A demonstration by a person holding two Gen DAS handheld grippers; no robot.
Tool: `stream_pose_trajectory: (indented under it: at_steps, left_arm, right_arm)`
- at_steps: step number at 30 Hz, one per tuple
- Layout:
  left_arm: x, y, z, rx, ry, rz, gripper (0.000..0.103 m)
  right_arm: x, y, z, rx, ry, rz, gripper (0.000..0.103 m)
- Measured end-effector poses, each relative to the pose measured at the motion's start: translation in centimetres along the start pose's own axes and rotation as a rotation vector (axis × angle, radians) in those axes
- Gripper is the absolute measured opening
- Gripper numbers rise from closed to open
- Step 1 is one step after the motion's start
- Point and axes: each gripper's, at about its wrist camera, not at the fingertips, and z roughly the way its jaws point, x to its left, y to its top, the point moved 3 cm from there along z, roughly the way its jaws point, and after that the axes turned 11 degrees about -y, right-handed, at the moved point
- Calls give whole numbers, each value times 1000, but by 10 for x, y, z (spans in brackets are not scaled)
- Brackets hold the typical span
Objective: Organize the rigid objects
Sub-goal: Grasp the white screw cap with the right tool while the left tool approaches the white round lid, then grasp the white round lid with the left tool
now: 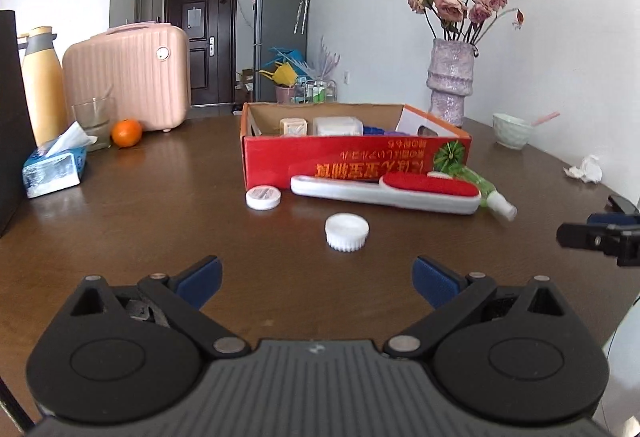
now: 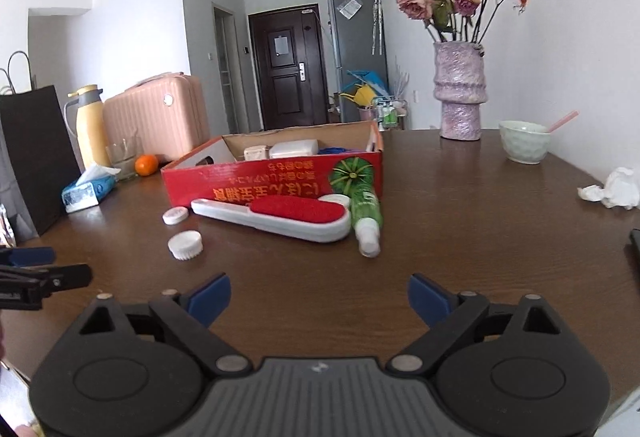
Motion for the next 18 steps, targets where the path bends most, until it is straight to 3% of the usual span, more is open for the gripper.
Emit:
stream_pose_trajectory:
  at_steps: [5, 11, 15, 17, 18]
  left_arm:
    - [34, 18, 18, -2, 69, 33, 103]
    - [90, 20, 19, 32, 99, -37, 102]
    - [110, 24, 29, 63, 85, -62, 98]
    - [112, 28, 40, 65, 59, -45, 97]
    - [112, 30, 49, 69, 39, -41, 97]
  right_arm:
    - [37, 11, 31, 39, 122, -17, 93]
    - [129, 19, 81, 52, 222, -218, 87]
    - [168, 23, 115, 84, 196, -299, 71]
    - [170, 25, 128, 105, 183, -281, 38]
    - [167, 26, 132, 125, 174, -253, 39]
